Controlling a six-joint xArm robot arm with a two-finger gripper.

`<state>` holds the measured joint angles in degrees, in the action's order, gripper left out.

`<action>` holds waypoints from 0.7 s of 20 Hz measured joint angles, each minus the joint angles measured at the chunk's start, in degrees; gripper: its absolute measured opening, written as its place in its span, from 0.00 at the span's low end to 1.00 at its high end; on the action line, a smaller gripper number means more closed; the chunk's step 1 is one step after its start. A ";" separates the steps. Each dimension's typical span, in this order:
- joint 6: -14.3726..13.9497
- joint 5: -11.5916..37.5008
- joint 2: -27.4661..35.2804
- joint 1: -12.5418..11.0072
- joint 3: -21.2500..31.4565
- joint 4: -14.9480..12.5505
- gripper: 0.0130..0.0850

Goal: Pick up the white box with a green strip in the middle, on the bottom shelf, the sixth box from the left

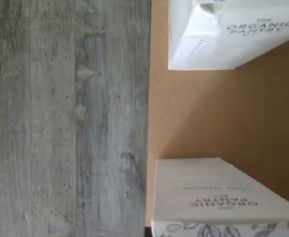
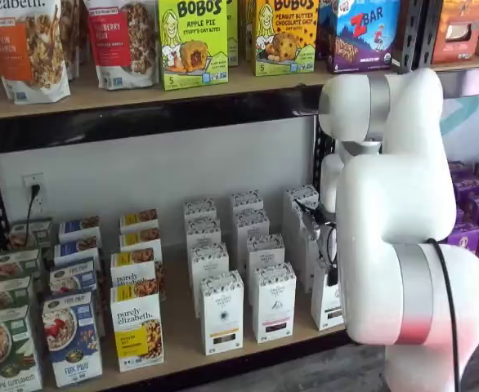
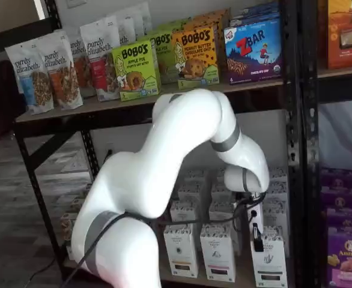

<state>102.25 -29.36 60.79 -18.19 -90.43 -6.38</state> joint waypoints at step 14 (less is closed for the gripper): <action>-7.33 9.78 -15.81 1.20 26.99 -6.09 0.50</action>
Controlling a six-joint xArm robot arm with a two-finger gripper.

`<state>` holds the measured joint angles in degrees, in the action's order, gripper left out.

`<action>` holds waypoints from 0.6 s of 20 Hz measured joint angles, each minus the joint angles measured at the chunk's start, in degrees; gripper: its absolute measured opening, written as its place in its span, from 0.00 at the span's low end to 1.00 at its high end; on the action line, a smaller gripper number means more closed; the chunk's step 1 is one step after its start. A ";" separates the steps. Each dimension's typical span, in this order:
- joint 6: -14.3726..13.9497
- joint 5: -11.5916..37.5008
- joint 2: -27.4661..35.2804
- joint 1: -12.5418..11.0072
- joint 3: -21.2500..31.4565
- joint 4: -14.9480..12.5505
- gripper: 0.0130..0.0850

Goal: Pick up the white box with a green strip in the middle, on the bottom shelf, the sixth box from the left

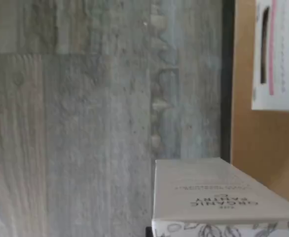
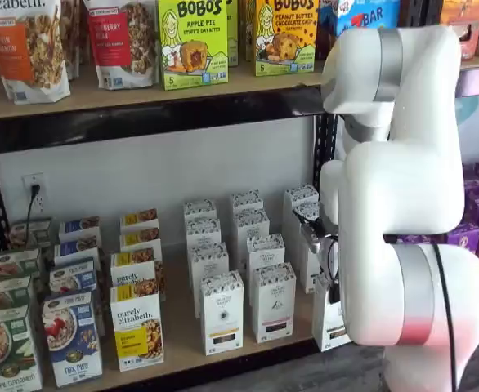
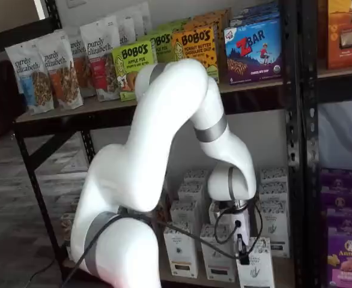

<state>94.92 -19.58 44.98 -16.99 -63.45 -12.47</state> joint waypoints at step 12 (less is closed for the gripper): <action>-5.69 5.00 -20.91 0.94 24.61 -4.71 0.50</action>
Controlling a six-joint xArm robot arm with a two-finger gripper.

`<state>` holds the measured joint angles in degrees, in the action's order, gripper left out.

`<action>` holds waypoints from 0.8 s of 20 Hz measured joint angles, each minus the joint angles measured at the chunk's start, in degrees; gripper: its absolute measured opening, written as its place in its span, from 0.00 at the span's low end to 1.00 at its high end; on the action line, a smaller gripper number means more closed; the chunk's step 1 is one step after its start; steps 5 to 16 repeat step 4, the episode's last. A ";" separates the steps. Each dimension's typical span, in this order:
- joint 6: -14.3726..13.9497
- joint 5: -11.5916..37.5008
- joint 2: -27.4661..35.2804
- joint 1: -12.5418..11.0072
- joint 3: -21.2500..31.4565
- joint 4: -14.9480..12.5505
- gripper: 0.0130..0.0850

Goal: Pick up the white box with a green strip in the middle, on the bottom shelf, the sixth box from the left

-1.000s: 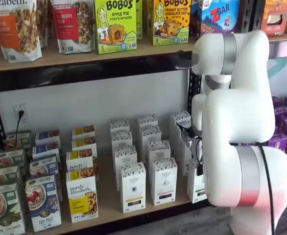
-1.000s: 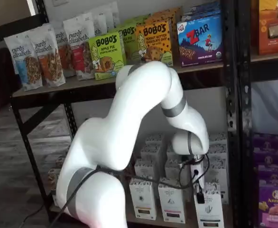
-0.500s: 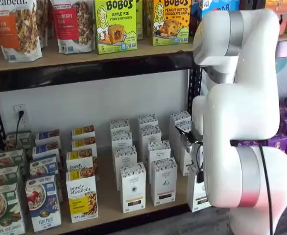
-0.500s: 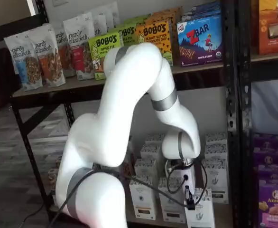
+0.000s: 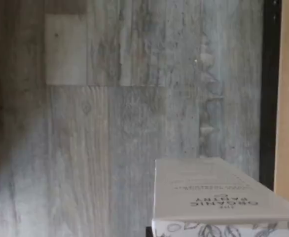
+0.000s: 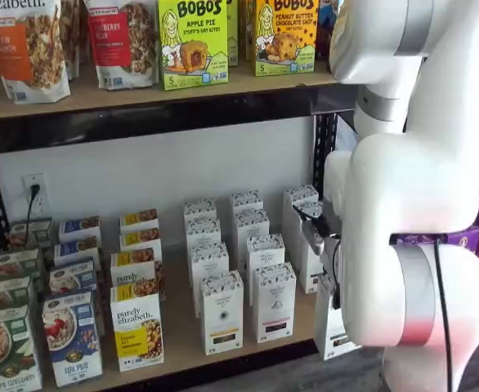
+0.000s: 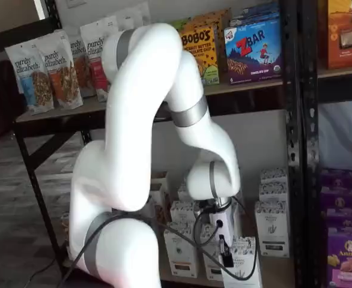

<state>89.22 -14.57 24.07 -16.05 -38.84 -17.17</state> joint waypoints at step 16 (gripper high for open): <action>2.31 -0.94 -5.80 0.79 4.90 3.13 0.50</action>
